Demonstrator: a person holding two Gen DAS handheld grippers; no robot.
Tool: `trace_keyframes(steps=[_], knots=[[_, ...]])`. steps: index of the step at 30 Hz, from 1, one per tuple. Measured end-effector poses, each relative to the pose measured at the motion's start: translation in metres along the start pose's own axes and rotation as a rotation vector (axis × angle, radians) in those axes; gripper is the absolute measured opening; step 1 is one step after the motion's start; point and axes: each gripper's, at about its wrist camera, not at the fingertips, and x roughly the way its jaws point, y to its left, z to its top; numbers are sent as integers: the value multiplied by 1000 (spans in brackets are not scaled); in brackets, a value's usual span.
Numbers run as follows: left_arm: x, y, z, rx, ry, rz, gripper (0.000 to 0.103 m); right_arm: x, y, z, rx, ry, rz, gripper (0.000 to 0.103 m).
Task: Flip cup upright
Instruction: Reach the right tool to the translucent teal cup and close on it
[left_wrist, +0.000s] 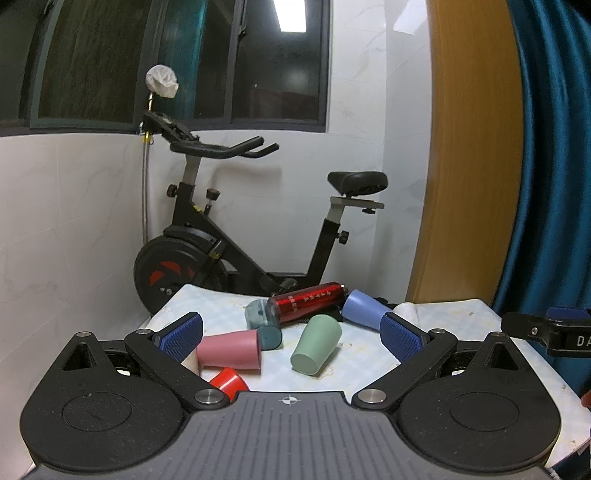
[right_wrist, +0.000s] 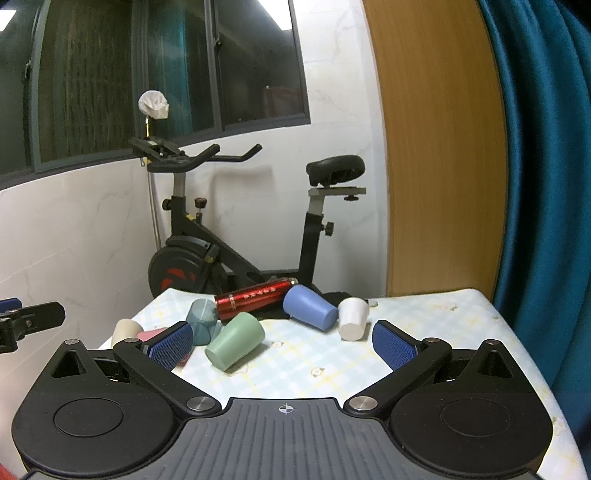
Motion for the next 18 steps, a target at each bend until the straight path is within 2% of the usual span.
trace_keyframes(steps=[8,13,18], knots=[[12,33,2,-110,45,58,103,23,3,-3,17,64,59,103],[28,69,1,-167,66,172,103,62,15,4,-10,124,118,103],[48,112,-8,-260,91,265,103,117,35,19,-57,185,191,103]])
